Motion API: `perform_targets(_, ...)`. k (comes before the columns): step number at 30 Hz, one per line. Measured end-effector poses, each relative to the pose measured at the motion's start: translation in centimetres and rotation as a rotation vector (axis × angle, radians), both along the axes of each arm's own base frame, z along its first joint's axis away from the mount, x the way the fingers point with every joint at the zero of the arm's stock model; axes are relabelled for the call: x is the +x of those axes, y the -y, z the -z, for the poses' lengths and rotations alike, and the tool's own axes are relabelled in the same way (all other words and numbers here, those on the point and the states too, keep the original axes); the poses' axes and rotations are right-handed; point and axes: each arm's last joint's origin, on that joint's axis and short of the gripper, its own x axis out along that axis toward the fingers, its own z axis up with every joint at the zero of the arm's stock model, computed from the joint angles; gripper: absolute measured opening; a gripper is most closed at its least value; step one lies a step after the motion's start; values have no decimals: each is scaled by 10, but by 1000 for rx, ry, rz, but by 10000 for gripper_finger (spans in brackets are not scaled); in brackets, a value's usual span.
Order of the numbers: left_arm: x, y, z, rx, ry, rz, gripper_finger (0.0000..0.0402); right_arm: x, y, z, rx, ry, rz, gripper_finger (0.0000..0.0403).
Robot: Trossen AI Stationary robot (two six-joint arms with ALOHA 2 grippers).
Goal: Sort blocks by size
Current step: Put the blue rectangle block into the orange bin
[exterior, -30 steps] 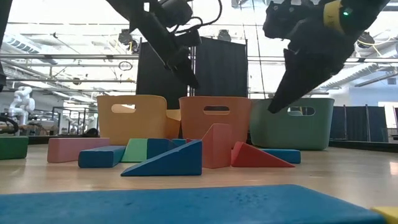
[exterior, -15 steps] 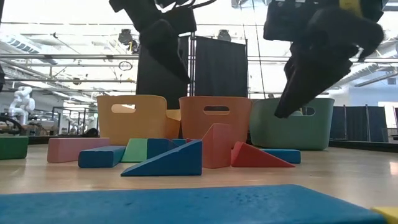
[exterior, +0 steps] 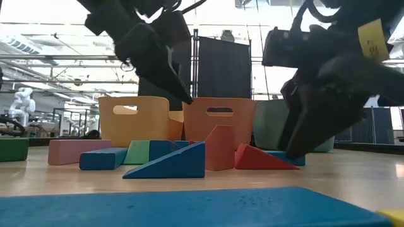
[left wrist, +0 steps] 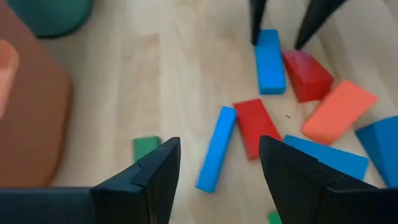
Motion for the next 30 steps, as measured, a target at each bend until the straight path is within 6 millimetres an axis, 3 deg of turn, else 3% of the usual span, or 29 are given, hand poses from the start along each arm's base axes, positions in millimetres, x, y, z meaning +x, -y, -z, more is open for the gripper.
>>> perform_targets(14,-5,24,8,-48,96,35,219,2,8,0,-64,0,9,213)
perform_targets(20,-1,31,10,-55,136,52,219,3,8,7,-33,-32,1,183)
perform_targets(30,12,35,30,-52,161,65,219,6,6,17,-19,-45,5,120)
